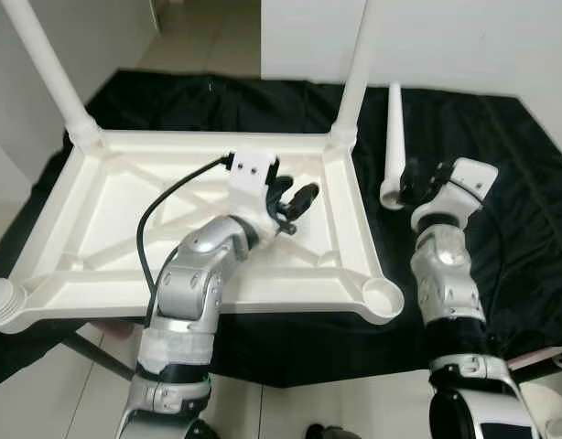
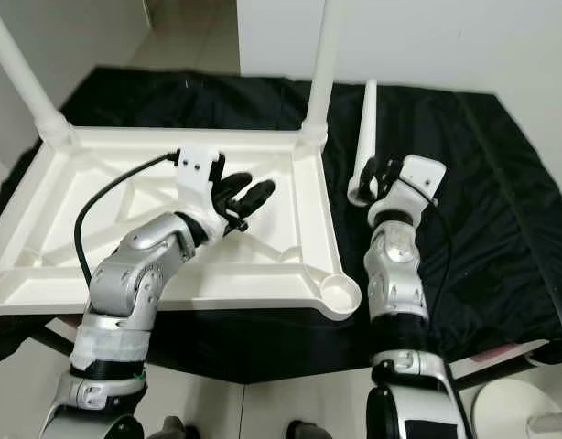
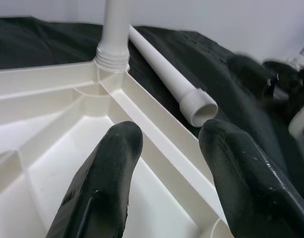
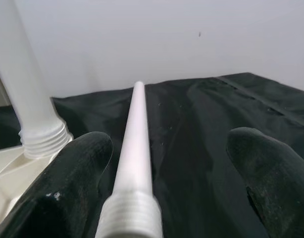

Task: Building children table

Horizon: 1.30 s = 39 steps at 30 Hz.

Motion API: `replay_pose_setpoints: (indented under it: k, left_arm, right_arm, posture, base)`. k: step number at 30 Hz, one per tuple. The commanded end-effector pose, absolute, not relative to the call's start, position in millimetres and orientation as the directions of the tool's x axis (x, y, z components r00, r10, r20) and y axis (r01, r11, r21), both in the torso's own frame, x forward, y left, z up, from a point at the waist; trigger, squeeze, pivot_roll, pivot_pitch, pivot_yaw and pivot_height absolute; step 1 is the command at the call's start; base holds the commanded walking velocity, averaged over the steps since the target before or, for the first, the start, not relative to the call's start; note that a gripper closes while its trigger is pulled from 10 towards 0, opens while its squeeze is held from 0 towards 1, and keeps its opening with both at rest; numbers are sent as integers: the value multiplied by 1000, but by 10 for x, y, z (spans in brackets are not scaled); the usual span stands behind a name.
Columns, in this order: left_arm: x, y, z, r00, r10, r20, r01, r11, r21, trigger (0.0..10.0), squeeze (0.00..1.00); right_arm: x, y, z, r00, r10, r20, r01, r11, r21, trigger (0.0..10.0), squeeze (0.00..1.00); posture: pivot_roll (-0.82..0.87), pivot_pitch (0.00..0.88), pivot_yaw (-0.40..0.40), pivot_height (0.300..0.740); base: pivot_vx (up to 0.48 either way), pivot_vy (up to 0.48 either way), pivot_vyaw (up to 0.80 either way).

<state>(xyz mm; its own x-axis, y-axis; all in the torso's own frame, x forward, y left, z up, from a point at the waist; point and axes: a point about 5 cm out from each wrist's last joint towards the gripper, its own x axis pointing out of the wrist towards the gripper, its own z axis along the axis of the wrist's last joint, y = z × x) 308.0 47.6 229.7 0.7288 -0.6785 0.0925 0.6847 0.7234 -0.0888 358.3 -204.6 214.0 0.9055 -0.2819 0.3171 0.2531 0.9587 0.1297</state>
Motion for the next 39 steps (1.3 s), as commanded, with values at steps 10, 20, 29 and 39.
replay_pose_setpoints:
  k: [10,20,29,39]
  left_arm:
    - [2985,412,2351,730,-681,65,683,721,-113,10000,0]
    - [2843,367,2371,747,-665,12,659,737,-151,10000,0]
    - [2769,365,2332,757,-652,-23,641,750,-166,10000,0]
    - [2797,401,2367,778,-627,-38,614,772,-162,10000,0]
  right_arm:
    - [3713,-2082,2356,913,-253,320,233,967,98,10000,0]
    - [3966,-1944,2639,955,-79,285,71,997,38,10000,0]
    - [4077,-1847,2577,980,-1,199,1,1000,0,10000,0]
    - [4090,-1850,2566,976,-2,216,-7,999,40,0,0]
  posture:
    - [17,300,8,740]
    - [25,386,6,740]
    - [36,411,11,740]
    - [52,441,19,740]
  base:
    - [0,0,0]
    - [0,0,0]
    - [0,0,0]
    - [0,0,0]
